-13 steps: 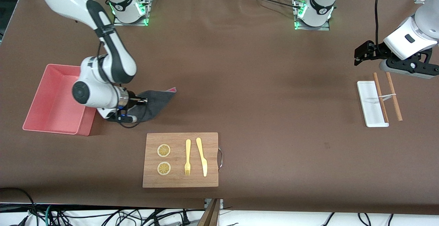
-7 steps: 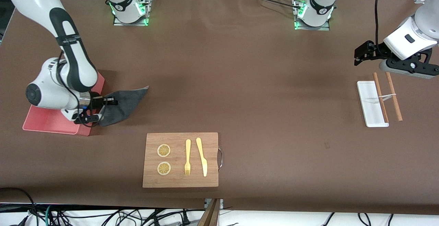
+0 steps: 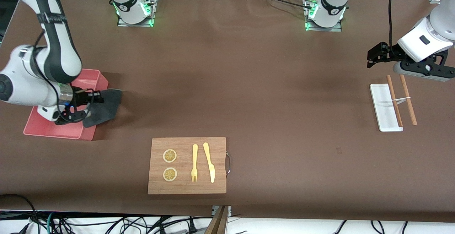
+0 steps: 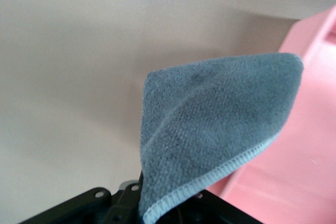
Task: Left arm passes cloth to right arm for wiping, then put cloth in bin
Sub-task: 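Move the cloth over the pink bin with the right gripper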
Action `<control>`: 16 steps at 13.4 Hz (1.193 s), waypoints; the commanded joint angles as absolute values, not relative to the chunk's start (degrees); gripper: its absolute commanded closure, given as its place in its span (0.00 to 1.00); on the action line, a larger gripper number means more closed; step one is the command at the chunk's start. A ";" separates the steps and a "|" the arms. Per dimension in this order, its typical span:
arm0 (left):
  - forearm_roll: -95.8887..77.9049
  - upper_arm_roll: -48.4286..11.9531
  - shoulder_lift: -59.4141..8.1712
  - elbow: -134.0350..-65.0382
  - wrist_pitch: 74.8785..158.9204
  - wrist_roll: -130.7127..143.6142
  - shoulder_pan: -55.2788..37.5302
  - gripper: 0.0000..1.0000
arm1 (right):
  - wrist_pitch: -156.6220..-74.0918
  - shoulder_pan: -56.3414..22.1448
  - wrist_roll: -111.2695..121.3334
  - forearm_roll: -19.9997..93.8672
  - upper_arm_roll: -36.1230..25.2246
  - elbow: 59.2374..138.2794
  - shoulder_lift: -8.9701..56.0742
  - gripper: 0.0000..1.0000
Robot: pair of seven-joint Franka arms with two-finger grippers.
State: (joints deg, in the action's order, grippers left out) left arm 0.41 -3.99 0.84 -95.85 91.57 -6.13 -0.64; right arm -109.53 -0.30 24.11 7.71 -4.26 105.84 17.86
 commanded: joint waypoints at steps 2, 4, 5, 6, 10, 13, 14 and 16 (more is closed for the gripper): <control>0.97 -4.13 0.44 -94.66 90.79 -6.42 -0.53 0.00 | -101.00 -0.35 24.17 1.86 -5.44 105.12 8.72 1.00; 0.97 -4.13 0.44 -94.66 90.79 -6.42 -0.53 0.00 | -99.58 -0.35 24.87 -1.12 -7.46 105.12 5.55 1.00; 0.97 -4.04 0.44 -94.66 90.79 -6.50 -0.53 0.00 | -99.58 -0.26 25.48 -2.97 -7.82 105.12 4.75 1.00; 0.97 -4.04 0.44 -94.66 90.79 -6.50 -0.53 0.00 | -99.67 -0.26 27.40 -4.21 -8.87 105.20 4.66 1.00; 0.97 -4.04 0.35 -94.66 90.79 -6.42 -0.53 0.00 | -105.45 0.52 29.88 -4.75 -10.90 108.53 6.67 1.00; 0.97 -4.04 0.44 -94.66 90.79 -6.59 -0.53 0.00 | -108.19 1.49 29.71 -4.40 -10.90 109.60 8.61 0.00; 0.97 -4.04 0.44 -94.66 90.79 -6.50 -0.53 0.00 | -108.80 1.84 29.27 -3.79 -10.90 109.43 8.61 0.00; 0.97 -4.04 0.44 -94.66 90.79 -6.50 -0.53 0.00 | -109.78 2.02 28.83 -3.43 -10.90 108.99 7.92 0.00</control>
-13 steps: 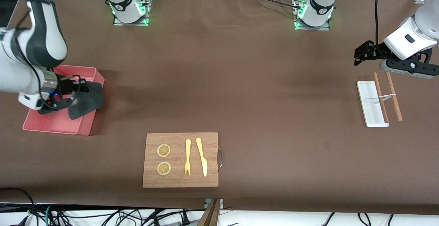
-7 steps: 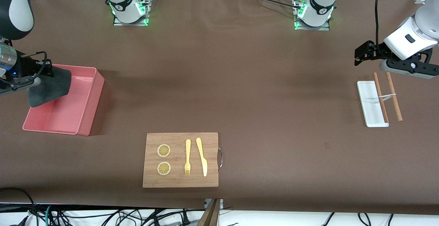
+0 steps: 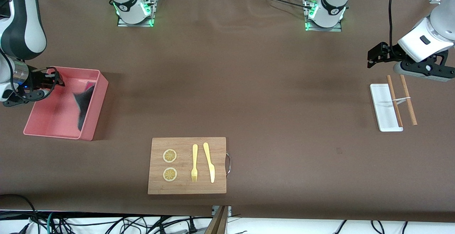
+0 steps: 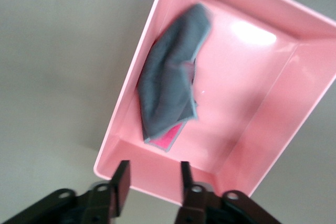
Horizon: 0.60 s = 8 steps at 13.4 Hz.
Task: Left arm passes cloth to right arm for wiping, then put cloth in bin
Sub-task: 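Move the cloth over the pink bin with the right gripper, then open the right gripper to drop the cloth into the bin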
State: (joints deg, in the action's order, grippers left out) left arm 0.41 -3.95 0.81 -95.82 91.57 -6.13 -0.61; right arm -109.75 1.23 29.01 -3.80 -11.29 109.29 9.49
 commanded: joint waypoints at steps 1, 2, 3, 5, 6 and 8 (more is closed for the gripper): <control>0.97 -4.04 0.35 -94.66 90.79 -6.50 -0.53 0.00 | -109.43 2.02 28.74 -3.08 -10.81 108.90 6.43 0.00; 0.97 -4.04 0.44 -94.66 90.79 -6.50 -0.53 0.00 | -109.08 1.93 28.22 -2.99 -10.29 108.81 5.29 0.00; 0.97 -4.04 0.44 -94.66 90.79 -6.50 -0.53 0.00 | -108.29 1.85 25.43 -2.21 -9.33 108.37 3.88 0.00; 0.97 -4.04 0.44 -94.66 90.79 -6.50 -0.53 0.00 | -103.65 1.67 16.83 -1.49 -5.38 106.18 1.59 0.00; 0.97 -4.04 0.35 -94.66 90.79 -6.50 -0.53 0.00 | -101.36 1.58 13.22 -1.49 -3.62 105.04 0.45 0.00; 0.97 -4.04 0.44 -94.66 90.79 -6.59 -0.53 0.00 | -96.09 0.54 8.81 -1.41 -2.37 102.76 -1.66 0.00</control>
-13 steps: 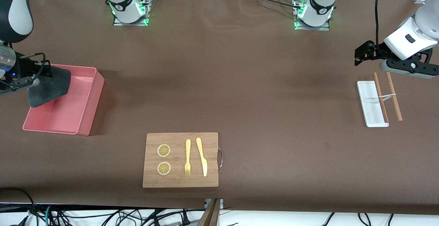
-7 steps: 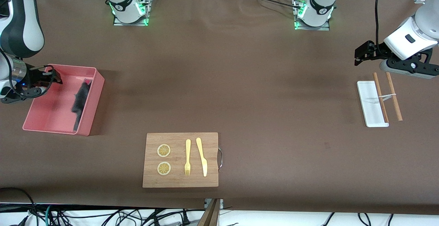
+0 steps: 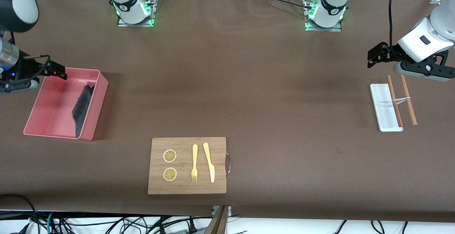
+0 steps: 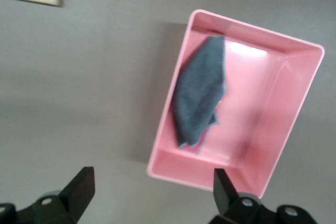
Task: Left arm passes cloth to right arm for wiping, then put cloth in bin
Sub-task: 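Open the right gripper to drop the cloth into the bin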
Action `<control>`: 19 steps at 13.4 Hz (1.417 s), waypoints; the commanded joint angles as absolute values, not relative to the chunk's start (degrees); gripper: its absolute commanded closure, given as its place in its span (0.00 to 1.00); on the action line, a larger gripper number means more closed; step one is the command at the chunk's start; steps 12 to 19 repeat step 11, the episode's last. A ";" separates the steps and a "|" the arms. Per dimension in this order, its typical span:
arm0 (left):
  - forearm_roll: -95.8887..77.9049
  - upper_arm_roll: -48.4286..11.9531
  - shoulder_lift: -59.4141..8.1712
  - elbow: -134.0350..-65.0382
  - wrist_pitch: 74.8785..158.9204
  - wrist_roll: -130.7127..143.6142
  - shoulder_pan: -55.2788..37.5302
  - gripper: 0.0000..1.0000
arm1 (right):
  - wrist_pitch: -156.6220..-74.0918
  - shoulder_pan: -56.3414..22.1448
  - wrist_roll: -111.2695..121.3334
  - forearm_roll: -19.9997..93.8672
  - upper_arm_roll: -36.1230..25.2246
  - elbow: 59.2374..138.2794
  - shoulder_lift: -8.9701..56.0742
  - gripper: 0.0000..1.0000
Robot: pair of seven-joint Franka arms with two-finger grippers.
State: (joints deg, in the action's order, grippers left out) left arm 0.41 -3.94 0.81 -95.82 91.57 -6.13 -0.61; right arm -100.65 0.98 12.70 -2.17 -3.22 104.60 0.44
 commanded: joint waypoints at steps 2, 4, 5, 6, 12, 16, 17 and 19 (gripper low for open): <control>0.97 -4.04 0.44 -94.66 90.79 -6.59 -0.53 0.00 | -90.38 -1.58 4.94 -0.45 -2.20 97.76 -1.67 0.00; 0.97 -4.04 0.44 -94.66 90.79 -6.59 -0.53 0.00 | -88.33 -1.58 5.09 2.63 -1.50 95.72 -1.76 0.00; 0.97 -4.04 0.44 -94.66 90.79 -6.59 -0.53 0.00 | -88.24 -1.58 4.66 2.64 -0.54 95.63 -1.76 0.00; 0.97 -4.04 0.44 -94.66 90.79 -6.59 -0.53 0.00 | -88.24 -1.58 4.57 2.64 -0.09 95.63 -1.76 0.00; 0.97 -4.04 0.35 -94.66 90.79 -6.59 -0.53 0.00 | -88.07 -1.58 4.92 2.64 0.17 95.62 -1.76 0.00; 0.97 -4.04 0.35 -94.66 90.79 -6.59 -0.53 0.00 | -88.07 -1.58 4.92 2.64 0.17 95.62 -1.76 0.00; 0.97 -4.04 0.35 -94.66 90.79 -6.59 -0.53 0.00 | -88.07 -1.58 4.92 2.64 0.17 95.62 -1.76 0.00; 0.97 -4.04 0.35 -94.66 90.79 -6.59 -0.53 0.00 | -88.07 -1.58 4.92 2.64 0.17 95.62 -1.76 0.00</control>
